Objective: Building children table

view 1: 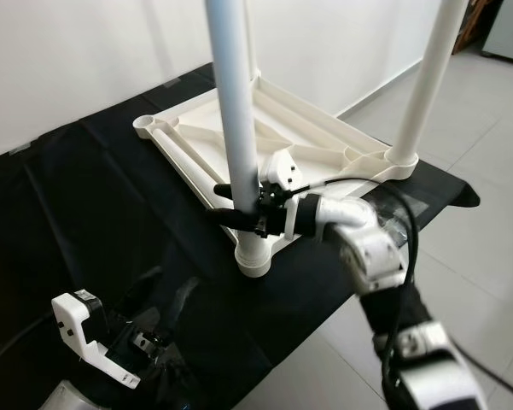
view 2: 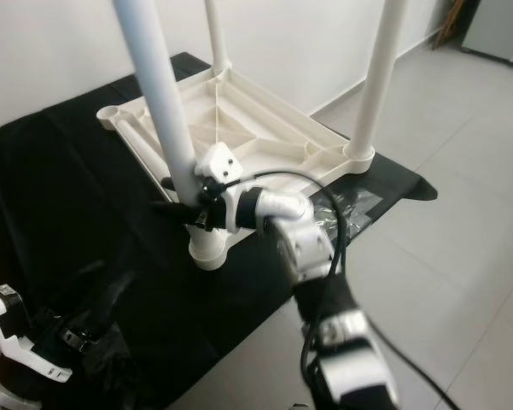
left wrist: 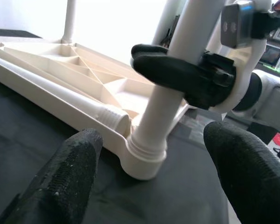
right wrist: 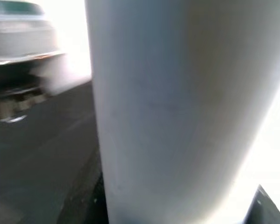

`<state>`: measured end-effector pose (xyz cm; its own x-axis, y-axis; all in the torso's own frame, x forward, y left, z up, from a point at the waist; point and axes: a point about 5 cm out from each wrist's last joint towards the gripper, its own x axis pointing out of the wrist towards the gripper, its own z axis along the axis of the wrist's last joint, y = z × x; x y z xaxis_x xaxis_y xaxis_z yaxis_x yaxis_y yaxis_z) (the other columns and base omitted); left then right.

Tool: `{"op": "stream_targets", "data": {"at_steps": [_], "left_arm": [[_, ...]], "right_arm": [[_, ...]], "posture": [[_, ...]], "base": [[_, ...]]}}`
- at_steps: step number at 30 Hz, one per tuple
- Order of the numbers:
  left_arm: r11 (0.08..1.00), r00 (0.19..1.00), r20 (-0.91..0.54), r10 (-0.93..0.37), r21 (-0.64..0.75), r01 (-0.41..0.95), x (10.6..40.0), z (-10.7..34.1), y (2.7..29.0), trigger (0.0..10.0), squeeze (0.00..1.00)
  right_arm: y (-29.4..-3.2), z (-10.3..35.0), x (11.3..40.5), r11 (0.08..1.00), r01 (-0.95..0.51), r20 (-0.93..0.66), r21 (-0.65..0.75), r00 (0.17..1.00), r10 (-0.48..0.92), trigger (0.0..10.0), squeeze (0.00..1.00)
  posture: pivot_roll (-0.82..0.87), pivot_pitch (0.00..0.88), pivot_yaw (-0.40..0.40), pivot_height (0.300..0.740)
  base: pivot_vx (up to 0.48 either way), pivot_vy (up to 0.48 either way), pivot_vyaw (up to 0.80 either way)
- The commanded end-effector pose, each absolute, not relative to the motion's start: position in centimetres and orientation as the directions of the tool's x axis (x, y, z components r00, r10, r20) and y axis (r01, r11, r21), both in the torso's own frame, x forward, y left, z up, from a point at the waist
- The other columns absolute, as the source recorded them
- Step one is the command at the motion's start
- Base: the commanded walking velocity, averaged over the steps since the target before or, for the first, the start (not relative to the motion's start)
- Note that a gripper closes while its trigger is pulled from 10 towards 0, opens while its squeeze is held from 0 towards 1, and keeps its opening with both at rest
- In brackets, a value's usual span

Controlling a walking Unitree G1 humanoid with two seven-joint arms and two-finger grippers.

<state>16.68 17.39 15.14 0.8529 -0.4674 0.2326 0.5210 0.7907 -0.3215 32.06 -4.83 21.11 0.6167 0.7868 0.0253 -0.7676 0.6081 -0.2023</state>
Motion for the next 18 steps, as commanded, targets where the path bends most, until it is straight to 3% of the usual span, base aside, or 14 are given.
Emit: {"op": "stream_targets", "data": {"at_steps": [1, 4, 10, 11, 13, 14, 15, 16, 17, 18], "left_arm": [[0.798, 0.858, 0.225, -0.462, -0.318, 0.513, 16.5, 15.1, 17.9, 10.0, 0.00], [0.798, 0.857, 0.224, -0.464, -0.314, 0.514, 16.8, 15.1, 18.0, 10.0, 0.00], [0.801, 0.858, 0.223, -0.463, -0.309, 0.513, 17.0, 15.0, 18.0, 10.0, 0.00], [0.804, 0.860, 0.225, -0.457, -0.308, 0.508, 17.0, 15.0, 18.0, 10.0, 0.00], [0.804, 0.860, 0.225, -0.457, -0.308, 0.508, 17.0, 15.0, 18.0, 10.0, 0.00], [0.807, 0.863, 0.226, -0.452, -0.309, 0.504, 17.0, 15.0, 18.0, 10.0, 0.00], [0.807, 0.863, 0.228, -0.450, -0.309, 0.503, 17.0, 15.1, 17.9, 10.0, 0.00], [0.807, 0.863, 0.228, -0.450, -0.309, 0.503, 17.0, 15.1, 17.9, 10.0, 0.00], [0.804, 0.861, 0.229, -0.454, -0.311, 0.507, 17.0, 15.1, 17.8, 10.0, 0.00], [0.804, 0.861, 0.229, -0.454, -0.311, 0.507, 17.0, 15.1, 17.8, 10.0, 0.00]], "right_arm": [[-6.4, 18.6, 31.8, 0.762, -0.611, -0.069, -0.215, 0.788, 0.612, 0.0, 0.00], [-5.2, 18.0, 29.5, 0.805, -0.560, -0.074, -0.193, 0.827, 0.557, 0.0, 0.00], [-3.9, 18.4, 29.8, 0.758, -0.625, -0.064, -0.186, 0.777, 0.626, 0.0, 0.00], [-3.8, 18.6, 29.9, 0.750, -0.633, -0.063, -0.193, 0.771, 0.634, 4.9, 0.00], [-3.8, 18.6, 29.9, 0.750, -0.633, -0.063, -0.193, 0.771, 0.634, 4.9, 0.00], [-3.6, 19.0, 30.0, 0.717, -0.671, -0.056, -0.189, 0.737, 0.674, 10.0, 0.00], [-3.2, 19.4, 30.0, 0.650, -0.738, -0.052, -0.182, 0.667, 0.743, 10.0, 1.00], [-3.2, 19.4, 30.0, 0.650, -0.738, -0.052, -0.182, 0.667, 0.743, 10.0, 1.00], [-2.9, 20.5, 29.8, 0.533, -0.827, -0.025, -0.176, 0.545, 0.838, 10.0, 1.00], [-2.9, 20.5, 29.8, 0.533, -0.827, -0.025, -0.176, 0.545, 0.838, 10.0, 1.00]], "posture": [[-0.05, 0.197, 0.110, 0.740], [-0.07, 0.183, 0.119, 0.740], [-0.05, 0.172, 0.105, 0.740], [-0.06, 0.174, 0.106, 0.740], [-0.06, 0.174, 0.106, 0.740], [-0.05, 0.173, 0.105, 0.740], [-0.06, 0.173, 0.107, 0.740], [-0.06, 0.173, 0.107, 0.740], [-0.06, 0.173, 0.108, 0.740], [-0.06, 0.173, 0.108, 0.740]], "base": [[0.000, 0.000, 0.00], [0.000, 0.000, 0.00], [0.000, 0.000, 0.00], [0.000, 0.000, 0.00], [0.000, 0.000, 0.00], [0.000, 0.000, 0.00], [0.000, 0.000, 0.00], [0.000, 0.000, 0.00], [0.000, 0.000, 0.00], [0.000, 0.000, 0.00]]}}
